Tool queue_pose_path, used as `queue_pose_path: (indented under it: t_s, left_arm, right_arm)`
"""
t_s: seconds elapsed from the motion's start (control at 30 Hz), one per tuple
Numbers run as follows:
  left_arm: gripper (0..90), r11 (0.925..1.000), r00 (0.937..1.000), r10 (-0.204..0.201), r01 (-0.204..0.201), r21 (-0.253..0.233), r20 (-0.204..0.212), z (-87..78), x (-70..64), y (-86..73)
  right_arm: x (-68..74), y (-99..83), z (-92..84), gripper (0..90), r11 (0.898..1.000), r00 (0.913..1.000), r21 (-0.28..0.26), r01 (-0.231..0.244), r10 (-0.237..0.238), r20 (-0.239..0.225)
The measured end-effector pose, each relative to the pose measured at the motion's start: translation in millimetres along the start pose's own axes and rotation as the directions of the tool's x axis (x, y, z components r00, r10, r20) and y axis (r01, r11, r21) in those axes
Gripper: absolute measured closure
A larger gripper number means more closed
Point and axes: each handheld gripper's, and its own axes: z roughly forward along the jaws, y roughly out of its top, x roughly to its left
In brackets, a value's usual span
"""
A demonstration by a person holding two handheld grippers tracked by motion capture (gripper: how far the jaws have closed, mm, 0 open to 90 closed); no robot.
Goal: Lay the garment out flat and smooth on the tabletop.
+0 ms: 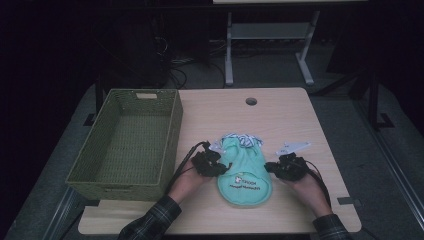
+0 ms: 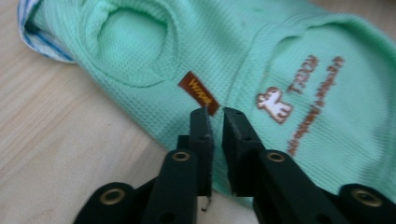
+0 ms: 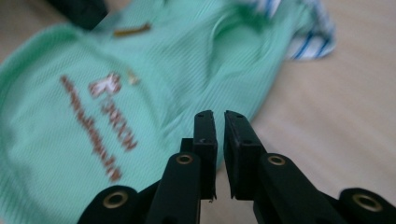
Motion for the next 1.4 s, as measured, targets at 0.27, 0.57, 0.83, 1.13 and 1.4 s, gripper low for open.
queue_pose_path:
  t_s: [0.27,0.57,0.83,1.13,1.4]
  left_arm:
    - [65.7,0.9988,0.9984,0.049,-0.049,0.003,-0.029,-4.8,-15.3,-6.5]
    - [63.4,0.9985,0.9984,0.049,-0.048,0.025,-0.027,1.1,-14.7,-10.1]
    - [64.1,0.9988,0.999,0.035,-0.034,0.036,-0.028,5.6,-11.2,-12.9]
    - [72.7,0.9981,0.9987,0.042,-0.041,0.046,-0.03,7.8,-11.0,-13.7]
    - [85.7,0.9987,0.9994,0.029,-0.028,0.044,-0.017,5.5,-8.7,-14.1]
  right_arm:
    - [-28.7,36.7,14.7,80.0,0.999,0.9993,-0.034,-0.027,0.028,0.026]
    - [-52.5,68.8,40.0,78.4,0.997,0.9974,-0.042,-0.065,0.067,0.028]
    - [-62.5,65.4,61.3,75.8,0.993,0.9936,-0.023,-0.113,0.113,0.0]
    - [-60.8,62.8,77.9,80.6,0.995,0.9949,0.013,-0.101,0.101,-0.006]
    - [-56.0,62.9,75.1,87.8,0.997,0.9973,0.006,-0.072,0.072,0.015]
